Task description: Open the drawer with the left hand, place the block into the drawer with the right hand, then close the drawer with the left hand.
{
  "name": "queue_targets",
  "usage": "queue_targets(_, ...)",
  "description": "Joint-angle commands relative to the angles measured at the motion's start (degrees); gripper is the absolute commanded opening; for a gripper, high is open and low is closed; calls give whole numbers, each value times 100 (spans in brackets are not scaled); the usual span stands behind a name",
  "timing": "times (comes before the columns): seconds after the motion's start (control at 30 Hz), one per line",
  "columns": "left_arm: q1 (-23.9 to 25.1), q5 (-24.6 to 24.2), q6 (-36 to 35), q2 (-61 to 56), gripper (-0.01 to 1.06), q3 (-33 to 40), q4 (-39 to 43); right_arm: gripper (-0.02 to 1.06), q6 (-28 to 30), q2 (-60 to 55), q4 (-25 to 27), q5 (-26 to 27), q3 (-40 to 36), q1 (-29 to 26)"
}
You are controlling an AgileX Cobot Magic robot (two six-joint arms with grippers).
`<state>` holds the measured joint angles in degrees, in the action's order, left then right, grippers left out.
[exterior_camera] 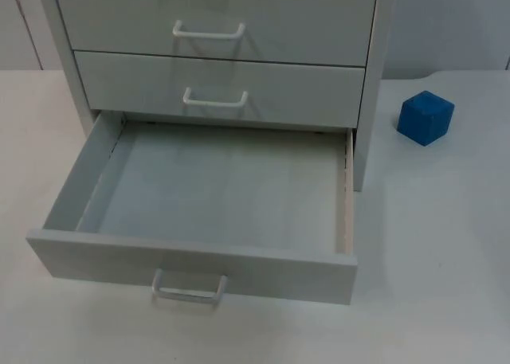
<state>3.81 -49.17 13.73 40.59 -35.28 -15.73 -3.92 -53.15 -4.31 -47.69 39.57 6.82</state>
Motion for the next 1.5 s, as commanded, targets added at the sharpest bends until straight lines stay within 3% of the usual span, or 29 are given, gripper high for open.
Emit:
queue_targets(0.0, 25, -23, 15, -245, 105, 93, 46, 105, 45, 11, 16, 249, -10, -26)
queue_targets(0.2, 25, -8, 15, -616, 105, 134, 100, 105, 94, -536, 58, 422, 383, -26)
queue_targets(0.5, 25, 237, 15, -692, 105, 134, 100, 105, 897, -2917, 46, 551, 1581, -82)
queue_targets(0.67, 25, 184, 15, -692, 105, 134, 133, 105, 1327, -4080, 141, 975, 2395, -109)
queue_targets(0.73, 25, 184, 15, -692, 105, 134, 230, 105, 1919, -4628, 468, 1130, 2891, -109)
queue_targets(0.77, 25, 184, 15, -692, 105, 134, 230, 105, 1919, -4628, 468, 1130, 2891, -109)
queue_targets(0.83, 25, 184, 15, -692, 105, 134, 298, 105, 2965, -5321, 1150, 1259, 3534, -109)
queue_targets(0.9, 25, 158, 15, -692, 105, 134, 308, 105, 3618, -5812, 1591, 1368, 3918, -109)
queue_targets(1.07, 25, 158, 15, -692, 105, 134, 308, 105, 4027, -6459, 1808, 1630, 4449, -109)
queue_targets(1.2, 25, 157, 15, -692, 105, 134, 332, 103, 4468, -7142, 2036, 2179, 4945, -109)
queue_targets(1.33, 25, 157, 15, -692, 105, 134, 382, 99, 4972, -7513, 2365, 2281, 5181, -109)
queue_targets(1.47, 25, 157, 15, -692, 105, 134, 391, 98, 5033, -7798, 2461, 2353, 5368, -99)
